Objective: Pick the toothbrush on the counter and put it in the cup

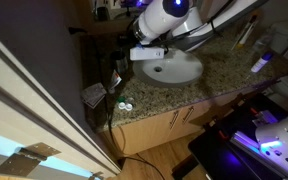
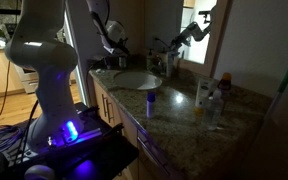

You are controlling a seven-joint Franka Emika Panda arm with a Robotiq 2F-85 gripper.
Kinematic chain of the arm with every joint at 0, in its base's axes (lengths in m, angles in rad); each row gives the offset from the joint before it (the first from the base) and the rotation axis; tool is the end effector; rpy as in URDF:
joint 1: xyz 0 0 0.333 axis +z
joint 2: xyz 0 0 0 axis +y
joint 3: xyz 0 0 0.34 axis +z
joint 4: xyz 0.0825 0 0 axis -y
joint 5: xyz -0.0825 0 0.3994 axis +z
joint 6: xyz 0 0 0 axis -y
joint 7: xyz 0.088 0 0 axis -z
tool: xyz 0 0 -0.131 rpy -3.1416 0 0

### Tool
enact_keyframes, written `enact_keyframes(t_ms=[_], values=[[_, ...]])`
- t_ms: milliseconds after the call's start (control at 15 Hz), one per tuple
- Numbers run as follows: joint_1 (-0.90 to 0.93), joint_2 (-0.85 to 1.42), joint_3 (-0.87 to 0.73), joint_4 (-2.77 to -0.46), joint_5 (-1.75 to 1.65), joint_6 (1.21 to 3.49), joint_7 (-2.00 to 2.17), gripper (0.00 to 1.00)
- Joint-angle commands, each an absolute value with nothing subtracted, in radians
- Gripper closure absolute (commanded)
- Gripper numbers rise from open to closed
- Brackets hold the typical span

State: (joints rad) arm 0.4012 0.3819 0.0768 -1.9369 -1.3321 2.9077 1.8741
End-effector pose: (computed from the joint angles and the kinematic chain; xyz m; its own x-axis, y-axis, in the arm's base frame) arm 0.5715 0.3529 0.3178 0.7141 -0.2270 0.6622 -0.0776 -0.9658 -0.2474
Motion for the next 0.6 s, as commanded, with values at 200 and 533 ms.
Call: enact_keyframes(t_ms=[200,533], values=[[0.126,0.351,0.433,-2.062,-0.784,2.876,1.422,0.00],[0.131,0.370,0.452,-2.030,-0.701,2.884,1.381,0.00]])
